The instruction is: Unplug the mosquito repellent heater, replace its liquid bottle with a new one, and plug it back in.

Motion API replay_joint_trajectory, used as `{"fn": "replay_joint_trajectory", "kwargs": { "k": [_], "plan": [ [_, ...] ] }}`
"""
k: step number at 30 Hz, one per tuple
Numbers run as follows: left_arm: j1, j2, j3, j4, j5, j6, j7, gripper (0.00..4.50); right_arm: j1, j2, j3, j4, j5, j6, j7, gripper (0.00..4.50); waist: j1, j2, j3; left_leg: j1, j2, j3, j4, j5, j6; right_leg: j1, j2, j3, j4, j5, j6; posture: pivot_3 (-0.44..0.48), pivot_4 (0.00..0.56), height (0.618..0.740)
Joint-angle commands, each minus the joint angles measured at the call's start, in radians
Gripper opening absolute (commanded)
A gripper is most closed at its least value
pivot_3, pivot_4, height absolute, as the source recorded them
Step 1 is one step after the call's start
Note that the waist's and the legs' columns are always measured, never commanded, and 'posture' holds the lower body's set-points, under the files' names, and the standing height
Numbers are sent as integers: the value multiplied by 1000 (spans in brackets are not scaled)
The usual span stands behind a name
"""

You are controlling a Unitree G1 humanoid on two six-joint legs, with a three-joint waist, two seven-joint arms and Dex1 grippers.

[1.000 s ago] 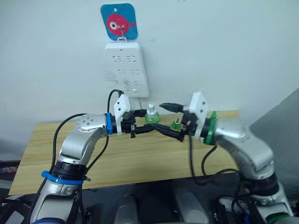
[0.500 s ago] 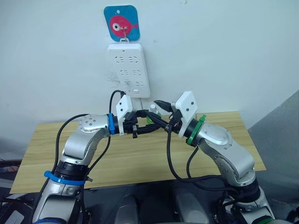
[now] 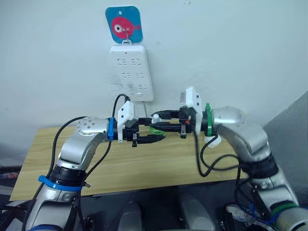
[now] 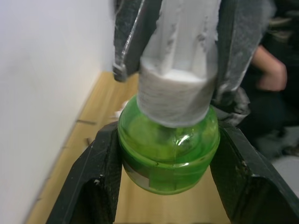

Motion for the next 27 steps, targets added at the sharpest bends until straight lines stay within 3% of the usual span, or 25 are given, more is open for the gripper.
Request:
{"fn": "replay_joint_trajectory", "kwargs": {
  "k": [1,2,7,12,14,20,27],
  "plan": [
    [-15,9,20,-45,-35,12,-16,2313,-55,-26,24,68,3,-58,158,997,1,0,0,0,0,0,0,0,0,0,0,0,0,0,0,-113,155,725],
    [-20,5,22,-41,-32,11,-11,2313,-62,-31,27,76,-4,-54,166,997,1,0,0,0,0,-1,0,0,0,0,0,0,0,0,0,-113,155,725],
    [-17,-13,34,-39,-12,-5,28,2313,-54,-37,-69,58,30,-13,95,2763,2,0,0,0,0,0,1,0,0,0,-1,0,0,0,0,-119,152,725],
    [-1,-37,33,-32,10,-46,69,2313,49,-99,-146,-108,23,16,-25,4500,4,0,0,-1,0,-1,1,0,0,0,-1,0,-1,0,0,-131,155,725],
    [-5,-59,31,-22,23,-61,100,2313,149,-71,-153,-234,-22,33,-175,4500,3,0,0,-1,0,-1,0,0,0,0,-1,0,0,0,0,-132,156,725],
    [-3,-100,31,-15,54,-80,173,2313,323,153,-115,-504,-127,145,-622,4500,-2,1,-1,0,1,2,1,0,0,-1,0,3,3,0,0,-142,155,725],
    [-10,-119,21,1,65,-87,200,2313,353,204,-17,-526,-216,176,-747,4500,2,1,-4,0,0,2,1,0,0,-1,0,3,2,0,0,-156,157,725]
  ]
}}
